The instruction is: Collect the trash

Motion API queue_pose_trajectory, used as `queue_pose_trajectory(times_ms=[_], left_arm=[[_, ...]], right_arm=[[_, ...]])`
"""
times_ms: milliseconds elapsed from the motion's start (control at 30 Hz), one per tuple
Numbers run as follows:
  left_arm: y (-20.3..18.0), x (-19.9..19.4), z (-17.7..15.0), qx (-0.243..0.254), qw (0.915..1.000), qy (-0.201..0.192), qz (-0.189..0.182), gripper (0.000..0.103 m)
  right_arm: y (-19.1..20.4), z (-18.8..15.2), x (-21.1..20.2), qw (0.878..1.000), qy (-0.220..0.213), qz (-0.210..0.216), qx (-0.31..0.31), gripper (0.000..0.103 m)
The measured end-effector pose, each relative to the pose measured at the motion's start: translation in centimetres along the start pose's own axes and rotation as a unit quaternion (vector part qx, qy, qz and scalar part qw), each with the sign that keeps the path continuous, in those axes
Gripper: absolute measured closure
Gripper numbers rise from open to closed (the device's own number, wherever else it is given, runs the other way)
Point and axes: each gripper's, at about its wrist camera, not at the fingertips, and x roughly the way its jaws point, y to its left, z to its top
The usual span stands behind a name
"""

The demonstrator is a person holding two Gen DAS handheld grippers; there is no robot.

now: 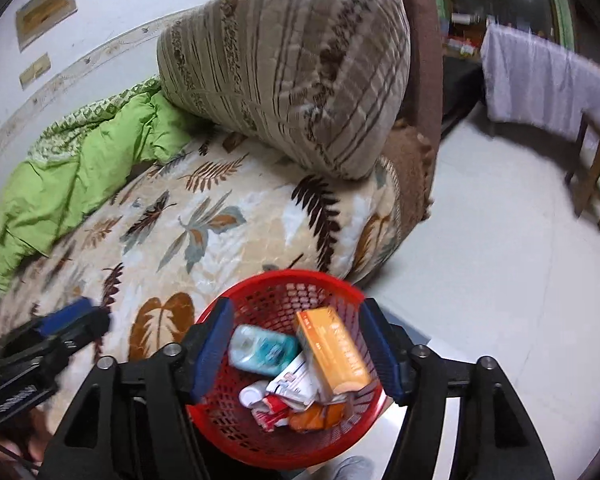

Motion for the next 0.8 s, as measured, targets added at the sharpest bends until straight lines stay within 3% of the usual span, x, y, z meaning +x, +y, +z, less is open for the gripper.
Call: queue_pose_trajectory(times_ms=[100,200,300,400,500,600,800], left_arm=[[1.8,-2.5,-1.0,0.003,0.9990,-0.024,0.037,0.036],[3.6,-4.7,-2.4,-0.003,0.9968,-0.040,0.070,0.026],[5.5,-6.7,-4.0,-0.016,0.9942,-0.051,0.093,0.023],[6.8,-8.4,-5.4,-0.026,0.9911,-0.057,0.118,0.020],[7.5,-10.0,-6.6,-0.027,0.9851,-0.072,0.154,0.009],[7.9,-11.2,-7.1,-0.032,0.9788,-0.084,0.184,0.006],[8.1,-11.7,-7.3,-0.033,0.9734,-0.086,0.210,0.002]], right_arm=[[2.3,-0.4,-1.0,1.000,-0.018,-0.022,-0.010,0.022],[4.5,-1.5,-1.6,0.999,-0.023,-0.037,-0.005,0.012],[6.5,-2.9,-2.1,0.998,-0.026,-0.057,-0.015,0.010],[8.2,-4.5,-3.4,0.997,-0.052,-0.038,-0.029,0.010],[9.7,-5.8,-5.0,0.996,-0.080,-0.034,-0.033,0.010],[11.0,-6.8,-5.6,0.996,-0.079,-0.014,-0.040,0.008],[12.8,-7.3,-5.5,0.994,-0.072,-0.026,-0.072,0.008]])
